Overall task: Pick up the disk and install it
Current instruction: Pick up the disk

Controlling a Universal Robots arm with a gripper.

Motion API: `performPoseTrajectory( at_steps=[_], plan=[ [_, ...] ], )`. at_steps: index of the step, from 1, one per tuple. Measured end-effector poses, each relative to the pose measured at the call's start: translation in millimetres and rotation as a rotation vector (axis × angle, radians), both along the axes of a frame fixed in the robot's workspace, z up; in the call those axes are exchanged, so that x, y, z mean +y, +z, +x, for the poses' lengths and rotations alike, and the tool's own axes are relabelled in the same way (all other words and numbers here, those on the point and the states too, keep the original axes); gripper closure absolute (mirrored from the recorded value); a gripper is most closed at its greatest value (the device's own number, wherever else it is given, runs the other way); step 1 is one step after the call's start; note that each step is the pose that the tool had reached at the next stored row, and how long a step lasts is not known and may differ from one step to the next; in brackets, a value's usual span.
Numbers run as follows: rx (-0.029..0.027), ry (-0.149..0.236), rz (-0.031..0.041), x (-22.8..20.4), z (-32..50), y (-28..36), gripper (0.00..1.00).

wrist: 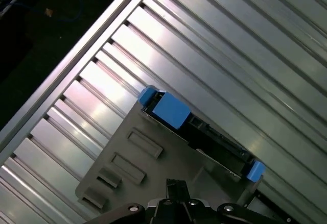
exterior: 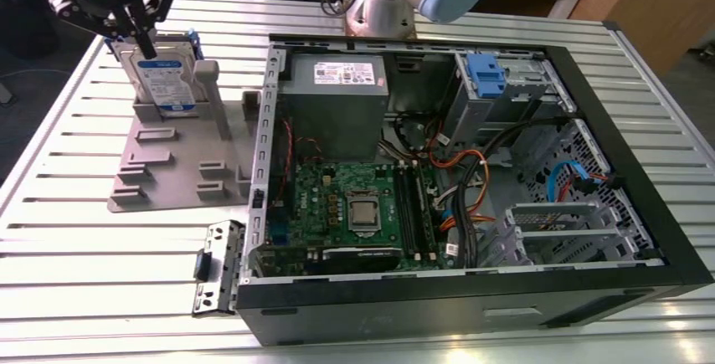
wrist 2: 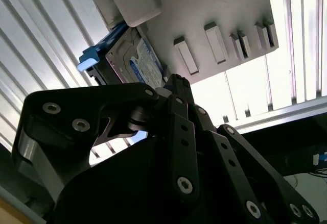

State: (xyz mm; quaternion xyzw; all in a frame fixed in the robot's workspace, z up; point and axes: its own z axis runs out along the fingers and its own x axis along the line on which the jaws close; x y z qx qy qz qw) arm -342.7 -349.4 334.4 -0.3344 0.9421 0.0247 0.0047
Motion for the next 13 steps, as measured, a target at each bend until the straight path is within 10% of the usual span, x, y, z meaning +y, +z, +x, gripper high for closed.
performPoseTrajectory(
  at_steps=[13],
  plan=[
    [0.0000, 0.114, 0.0000, 0.0, 0.0, 0.0, 0.90]
  ],
)
